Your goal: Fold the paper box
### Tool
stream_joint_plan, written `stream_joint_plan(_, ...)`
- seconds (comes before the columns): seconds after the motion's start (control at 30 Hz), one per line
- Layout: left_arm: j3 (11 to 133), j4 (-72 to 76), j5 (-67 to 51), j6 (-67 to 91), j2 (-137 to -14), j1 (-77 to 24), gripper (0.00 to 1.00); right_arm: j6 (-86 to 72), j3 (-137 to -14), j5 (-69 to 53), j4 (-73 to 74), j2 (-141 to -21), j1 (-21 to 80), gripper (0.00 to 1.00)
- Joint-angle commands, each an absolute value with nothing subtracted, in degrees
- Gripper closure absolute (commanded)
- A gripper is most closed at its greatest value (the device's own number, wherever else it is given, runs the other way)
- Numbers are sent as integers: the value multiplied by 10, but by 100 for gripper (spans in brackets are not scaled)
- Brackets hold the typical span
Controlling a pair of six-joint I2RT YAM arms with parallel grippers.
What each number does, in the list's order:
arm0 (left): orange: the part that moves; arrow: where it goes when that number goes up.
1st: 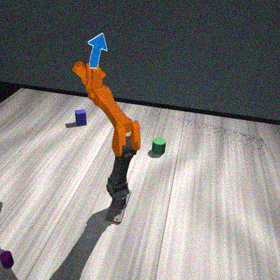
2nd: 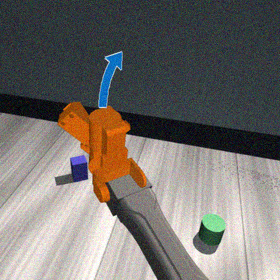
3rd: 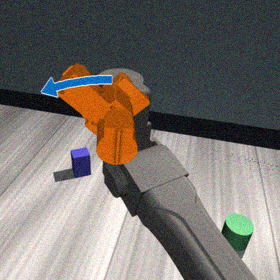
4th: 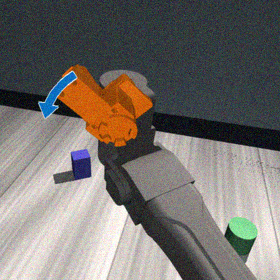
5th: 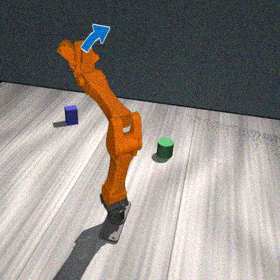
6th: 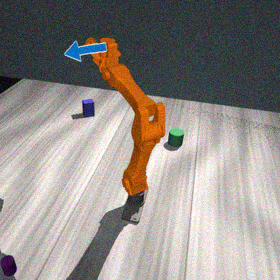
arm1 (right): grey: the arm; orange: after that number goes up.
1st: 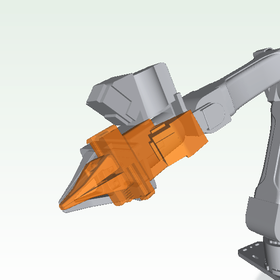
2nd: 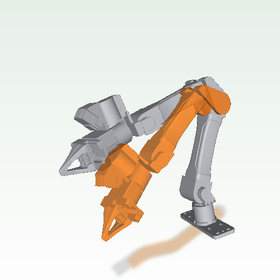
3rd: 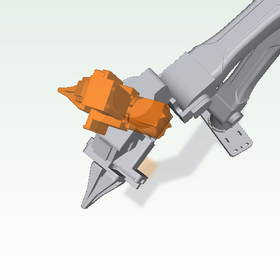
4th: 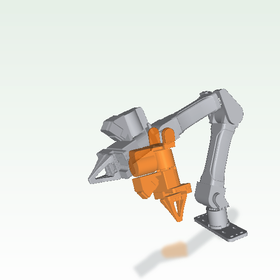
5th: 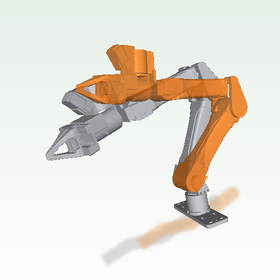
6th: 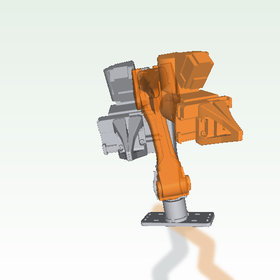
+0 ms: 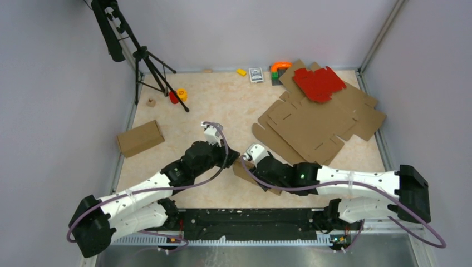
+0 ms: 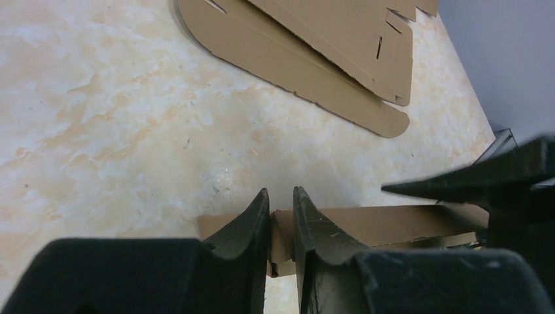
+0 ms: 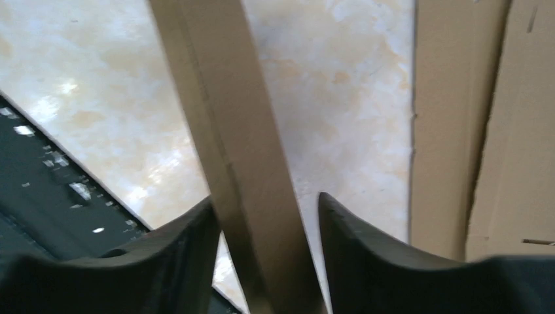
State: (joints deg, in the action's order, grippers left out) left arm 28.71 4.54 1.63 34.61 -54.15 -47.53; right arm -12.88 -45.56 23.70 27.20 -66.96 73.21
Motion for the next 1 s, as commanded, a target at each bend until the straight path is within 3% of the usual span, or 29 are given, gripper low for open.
stream_joint_plan(0.0, 259, 25, 49, 336, -550, -495, 78, -147, -472, 262, 272, -691, 699, 39)
stream_joint_plan(0.2, 251, 26, 66, 329, -554, -505, 78, -127, -465, 230, 276, -661, 685, 21)
stream_joint_plan(0.37, 246, 28, 70, 327, -546, -515, 79, -118, -440, 202, 277, -632, 682, 21)
stream_joint_plan(0.53, 253, 13, 57, 311, -542, -521, 77, -107, -438, 198, 273, -630, 680, 39)
stream_joint_plan(0.77, 301, -72, 37, 316, -540, -521, 68, -83, -456, 233, 280, -682, 682, 50)
stream_joint_plan(0.97, 390, -188, 59, 291, -545, -517, 53, -66, -444, 215, 247, -677, 682, 59)
